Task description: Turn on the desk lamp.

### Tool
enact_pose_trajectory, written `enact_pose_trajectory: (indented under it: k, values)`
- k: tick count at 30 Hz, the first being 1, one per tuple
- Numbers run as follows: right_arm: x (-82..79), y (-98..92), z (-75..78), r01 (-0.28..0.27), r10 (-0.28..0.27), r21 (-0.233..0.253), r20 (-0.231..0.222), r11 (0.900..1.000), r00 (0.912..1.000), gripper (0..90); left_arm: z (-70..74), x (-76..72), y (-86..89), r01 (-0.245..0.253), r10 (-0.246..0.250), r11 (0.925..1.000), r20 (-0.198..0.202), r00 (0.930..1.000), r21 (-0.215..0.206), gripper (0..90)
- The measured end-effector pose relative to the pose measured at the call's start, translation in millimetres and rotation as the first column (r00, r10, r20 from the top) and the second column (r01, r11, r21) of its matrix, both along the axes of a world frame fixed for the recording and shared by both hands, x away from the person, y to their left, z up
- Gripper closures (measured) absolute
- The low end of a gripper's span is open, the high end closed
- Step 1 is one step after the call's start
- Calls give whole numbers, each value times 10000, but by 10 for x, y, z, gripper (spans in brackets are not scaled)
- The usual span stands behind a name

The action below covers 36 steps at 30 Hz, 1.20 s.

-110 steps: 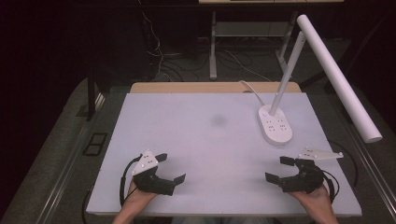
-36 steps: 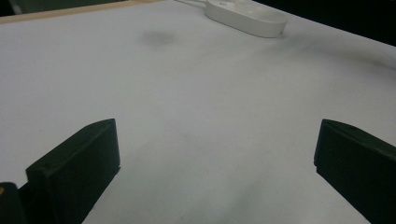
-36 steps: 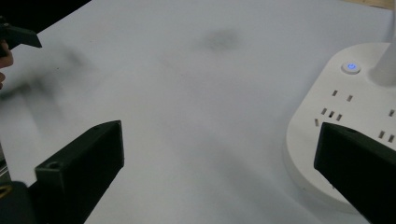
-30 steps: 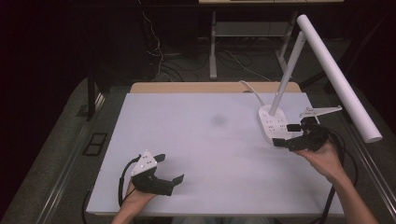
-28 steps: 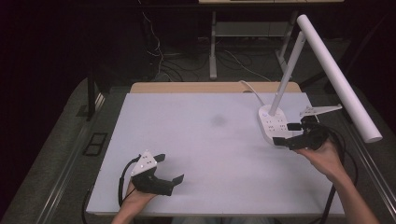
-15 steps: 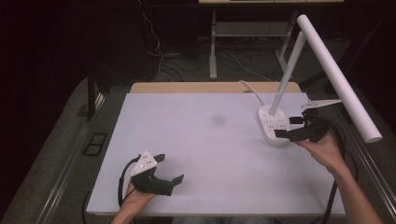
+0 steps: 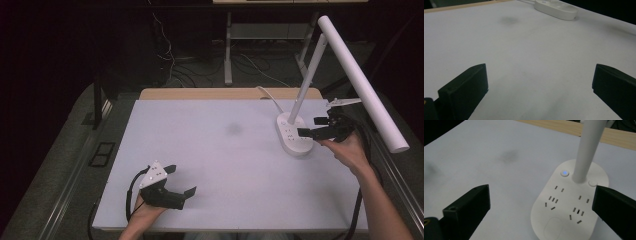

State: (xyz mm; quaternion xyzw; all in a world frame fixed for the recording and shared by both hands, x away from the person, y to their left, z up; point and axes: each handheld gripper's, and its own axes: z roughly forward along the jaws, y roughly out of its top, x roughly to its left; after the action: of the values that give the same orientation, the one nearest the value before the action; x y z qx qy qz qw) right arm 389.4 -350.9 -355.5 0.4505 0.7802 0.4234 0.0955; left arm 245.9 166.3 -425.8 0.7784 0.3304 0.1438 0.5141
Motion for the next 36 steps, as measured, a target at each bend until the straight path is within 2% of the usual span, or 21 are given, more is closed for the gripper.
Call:
enact_pose_trajectory:
  k: [6, 8, 10, 16, 19, 24, 27, 36]
  values:
    - [96, -47, 22, 233, -233, -108, -64, 9997, 9997, 10, 2, -1, 4, -10, 10, 10000, 17, 10000, 13, 0]
    - [152, -84, 7, 254, -256, -151, -109, 9996, 9996, 124, 2, -1, 6, -35, 35, 10000, 21, 10000, -3, 0]
    - [188, -104, -11, 353, -356, -284, -96, 9990, 9993, 146, 3, -2, 6, -44, 44, 10000, 23, 10000, -4, 0]
    - [294, -143, -105, 691, -712, -595, -338, 9958, 9969, 312, 0, 3, 13, -82, 82, 10000, 3, 10000, -33, 0]
    - [357, -176, -166, 846, -866, -542, -359, 9949, 9956, 382, 0, 1, 17, -144, 144, 9999, -9, 9999, -70, 0]
    - [442, -192, -240, 934, -946, -423, -287, 9947, 9951, 464, -2, 9, 25, -181, 181, 9998, -22, 9998, -50, 0]
    - [494, -179, -277, 926, -928, -130, -211, 9956, 9955, 505, -7, 18, 26, -190, 190, 9998, -24, 9998, -40, 0]
    - [608, -153, -404, 1085, -1097, -360, -342, 9934, 9934, 615, -5, 18, 36, -263, 263, 9996, -43, 9996, -33, 0]
